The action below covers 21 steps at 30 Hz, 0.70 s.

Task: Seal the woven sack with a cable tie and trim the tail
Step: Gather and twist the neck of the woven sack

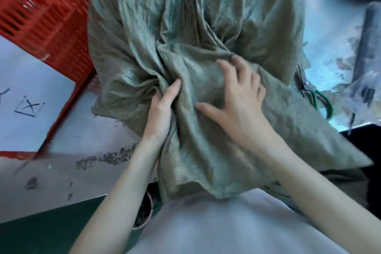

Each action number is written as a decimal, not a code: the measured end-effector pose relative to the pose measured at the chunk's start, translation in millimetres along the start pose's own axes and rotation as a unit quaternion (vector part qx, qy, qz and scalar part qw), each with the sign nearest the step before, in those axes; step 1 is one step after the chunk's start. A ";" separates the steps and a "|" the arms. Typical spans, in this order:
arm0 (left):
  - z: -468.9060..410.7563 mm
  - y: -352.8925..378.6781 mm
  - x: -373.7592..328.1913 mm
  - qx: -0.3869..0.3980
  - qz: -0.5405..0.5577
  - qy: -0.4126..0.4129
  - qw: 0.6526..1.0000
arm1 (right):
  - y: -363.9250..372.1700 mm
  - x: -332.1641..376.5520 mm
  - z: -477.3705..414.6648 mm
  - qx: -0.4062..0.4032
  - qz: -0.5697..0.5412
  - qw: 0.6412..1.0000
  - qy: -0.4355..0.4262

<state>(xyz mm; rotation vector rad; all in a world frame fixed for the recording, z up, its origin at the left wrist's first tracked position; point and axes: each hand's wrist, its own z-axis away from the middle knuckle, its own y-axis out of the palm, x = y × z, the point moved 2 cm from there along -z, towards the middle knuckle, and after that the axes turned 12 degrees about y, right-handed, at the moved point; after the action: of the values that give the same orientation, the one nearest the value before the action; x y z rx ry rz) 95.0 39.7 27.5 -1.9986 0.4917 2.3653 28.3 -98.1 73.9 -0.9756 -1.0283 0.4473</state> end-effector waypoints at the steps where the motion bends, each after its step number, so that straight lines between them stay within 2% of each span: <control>1: 0.2 -1.3 -0.8 -0.002 -0.021 0.005 1.000 | -2.6 -3.9 -5.7 -0.007 -0.011 1.000 0.017; 6: -2.6 -6.4 3.7 0.023 -0.126 0.019 0.992 | 3.5 -15.6 -18.1 0.110 -0.131 0.985 0.029; 10: -6.3 -8.5 7.4 0.006 -0.176 -0.010 0.984 | 8.6 -9.9 -15.1 0.097 -0.221 0.970 -0.004; 11: -5.3 -6.9 5.8 0.000 -0.152 -0.021 0.988 | 7.5 -5.5 -11.0 0.091 -0.246 0.965 -0.025; 13: -3.0 -1.0 0.0 -0.006 -0.029 -0.060 0.998 | 6.4 4.9 0.5 0.084 -0.264 0.958 -0.079; 15: 0.8 6.3 -5.8 0.002 0.117 -0.100 0.988 | 8.9 14.6 13.1 0.088 -0.261 0.954 -0.116; 16: 0.2 7.0 -7.2 0.006 0.152 -0.102 0.983 | 10.2 18.5 18.4 0.099 -0.266 0.952 -0.119; 18: -1.1 10.8 -14.6 0.027 0.142 -0.098 0.985 | 14.0 23.8 26.6 0.130 -0.278 0.944 -0.124; 21: -11.5 11.2 -17.4 0.036 0.065 -0.124 0.989 | 19.7 29.4 36.2 0.160 -0.232 0.943 -0.178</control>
<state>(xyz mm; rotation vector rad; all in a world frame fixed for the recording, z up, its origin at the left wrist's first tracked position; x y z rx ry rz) 107.0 29.8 45.3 -1.6587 0.7043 2.5815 13.1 -50.0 78.3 -0.3442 -1.4159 0.3852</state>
